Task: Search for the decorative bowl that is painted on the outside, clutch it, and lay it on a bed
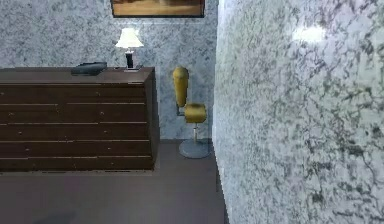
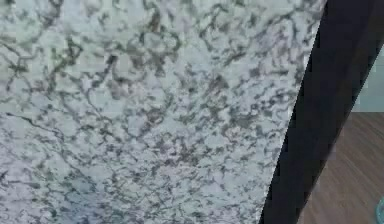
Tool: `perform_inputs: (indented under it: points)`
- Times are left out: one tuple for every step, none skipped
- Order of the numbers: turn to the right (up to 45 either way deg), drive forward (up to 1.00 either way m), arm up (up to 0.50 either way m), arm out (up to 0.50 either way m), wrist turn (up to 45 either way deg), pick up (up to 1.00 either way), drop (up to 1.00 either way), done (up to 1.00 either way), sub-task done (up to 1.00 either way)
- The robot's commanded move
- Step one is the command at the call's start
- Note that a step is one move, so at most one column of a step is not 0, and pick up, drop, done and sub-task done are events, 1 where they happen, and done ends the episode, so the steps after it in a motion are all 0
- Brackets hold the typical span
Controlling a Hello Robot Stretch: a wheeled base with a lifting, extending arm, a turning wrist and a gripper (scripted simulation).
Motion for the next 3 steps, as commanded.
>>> perform_inputs:
  points:
    - [0.0,0.45,0.0,0.0,0.0,0.0,0.0,0.0,0.0]
    - [-45.0,0.0,0.0,0.0,0.0,0.0,0.0,0.0,0.0]
    - [0.0,0.4,0.0,0.0,0.0,0.0,0.0,0.0,0.0]
